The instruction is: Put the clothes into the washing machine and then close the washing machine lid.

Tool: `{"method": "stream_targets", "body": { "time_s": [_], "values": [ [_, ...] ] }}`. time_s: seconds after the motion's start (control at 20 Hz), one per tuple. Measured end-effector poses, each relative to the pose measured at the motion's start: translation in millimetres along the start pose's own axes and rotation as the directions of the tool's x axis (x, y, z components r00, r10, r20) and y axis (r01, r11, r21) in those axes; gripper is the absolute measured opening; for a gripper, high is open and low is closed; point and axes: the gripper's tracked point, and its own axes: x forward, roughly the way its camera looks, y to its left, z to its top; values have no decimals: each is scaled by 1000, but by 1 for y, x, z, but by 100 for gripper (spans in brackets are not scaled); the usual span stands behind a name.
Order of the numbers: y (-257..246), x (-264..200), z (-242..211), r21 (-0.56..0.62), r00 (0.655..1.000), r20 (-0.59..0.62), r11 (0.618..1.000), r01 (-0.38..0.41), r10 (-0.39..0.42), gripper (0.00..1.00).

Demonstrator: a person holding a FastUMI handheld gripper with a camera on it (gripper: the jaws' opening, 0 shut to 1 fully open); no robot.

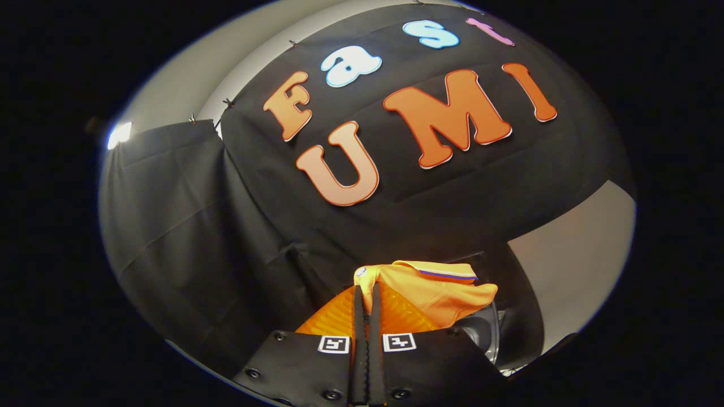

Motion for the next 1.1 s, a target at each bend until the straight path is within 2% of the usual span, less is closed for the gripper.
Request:
{"method": "stream_targets", "body": {
  "time_s": [0.3, 0.65, 1.1],
  "values": [
    [-11, 59, -64, 29, 999, -40, 1000, -3, 4, 8],
    [-50, 121, -127, 10, 996, -80, 999, 45, -44, 8],
    [-116, 162, -220, -25, 968, -193, 987, 160, -161, 8]
  ]
}}
